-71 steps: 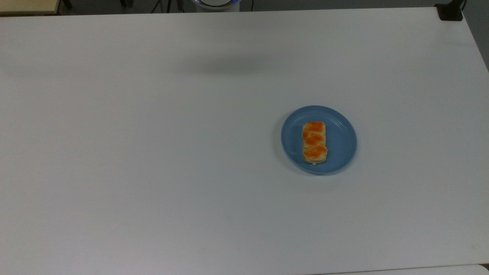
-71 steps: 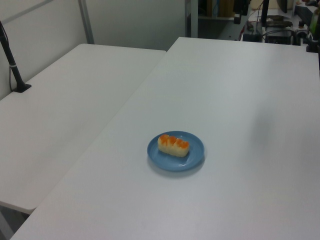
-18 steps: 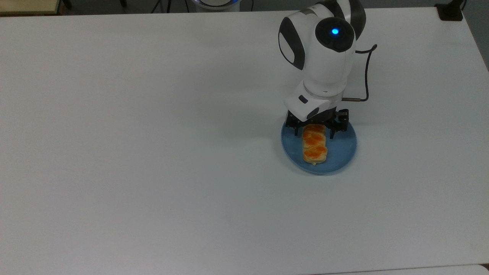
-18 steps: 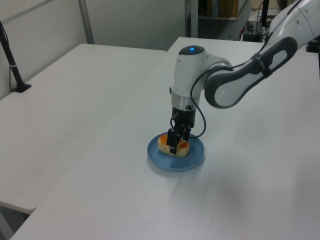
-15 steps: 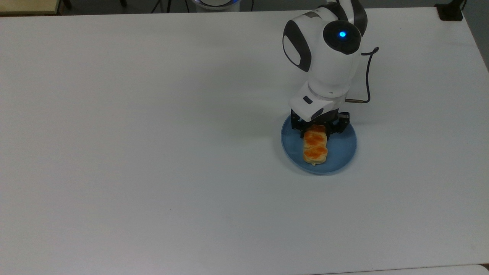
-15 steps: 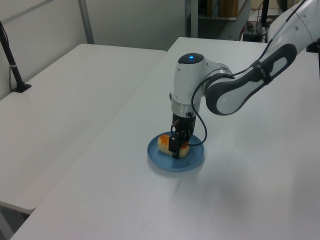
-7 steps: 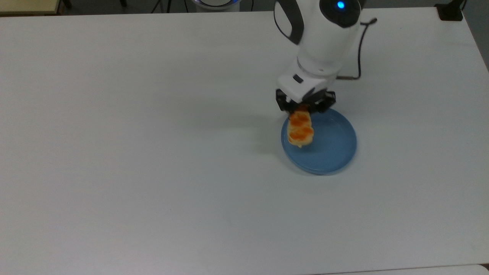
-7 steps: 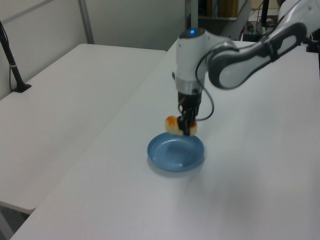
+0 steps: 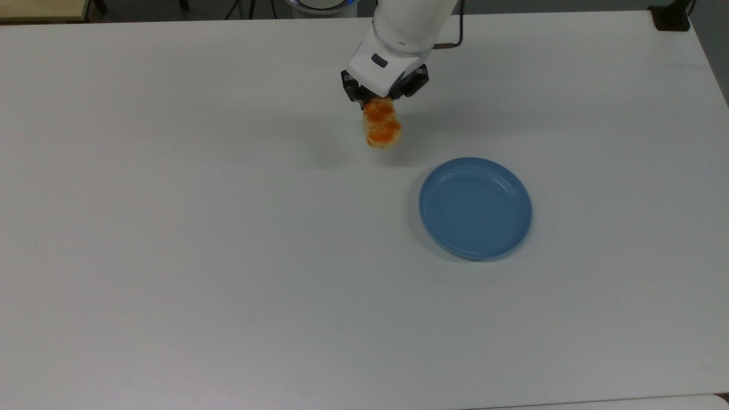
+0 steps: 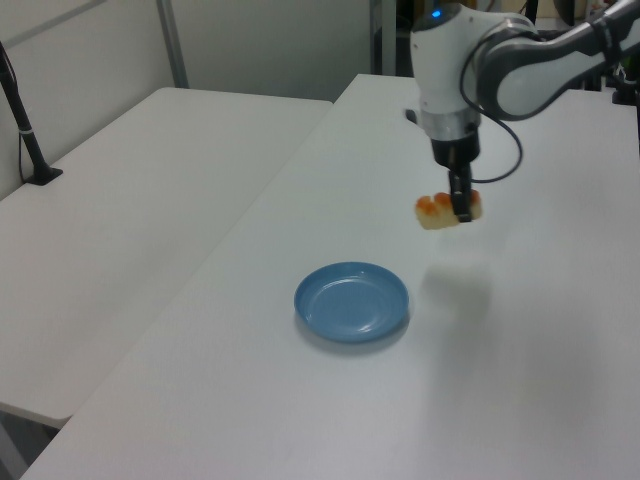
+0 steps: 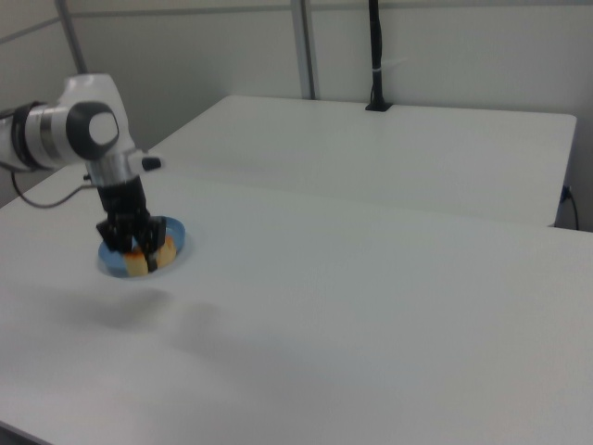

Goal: Put the bread on the table
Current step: 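Lift the bread roll off the plate and carry it away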

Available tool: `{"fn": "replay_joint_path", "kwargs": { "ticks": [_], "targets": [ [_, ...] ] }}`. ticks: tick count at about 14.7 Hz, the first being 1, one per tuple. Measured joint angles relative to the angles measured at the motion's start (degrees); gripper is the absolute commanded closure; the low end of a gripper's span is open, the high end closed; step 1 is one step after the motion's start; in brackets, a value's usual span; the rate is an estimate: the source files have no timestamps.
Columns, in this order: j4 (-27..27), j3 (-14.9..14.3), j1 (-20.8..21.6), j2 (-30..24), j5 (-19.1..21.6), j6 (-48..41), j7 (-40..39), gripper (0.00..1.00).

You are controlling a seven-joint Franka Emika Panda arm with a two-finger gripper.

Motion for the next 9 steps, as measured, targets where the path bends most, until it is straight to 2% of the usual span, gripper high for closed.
{"fn": "replay_joint_path", "kwargs": {
  "ticks": [5,9],
  "targets": [
    [-10.18,-0.02,-1.57,-1.24,0.00,0.01,-5.10,0.60],
    [-11.59,-0.04,-3.28,-1.13,0.00,0.04,-6.47,0.58]
  ]
}}
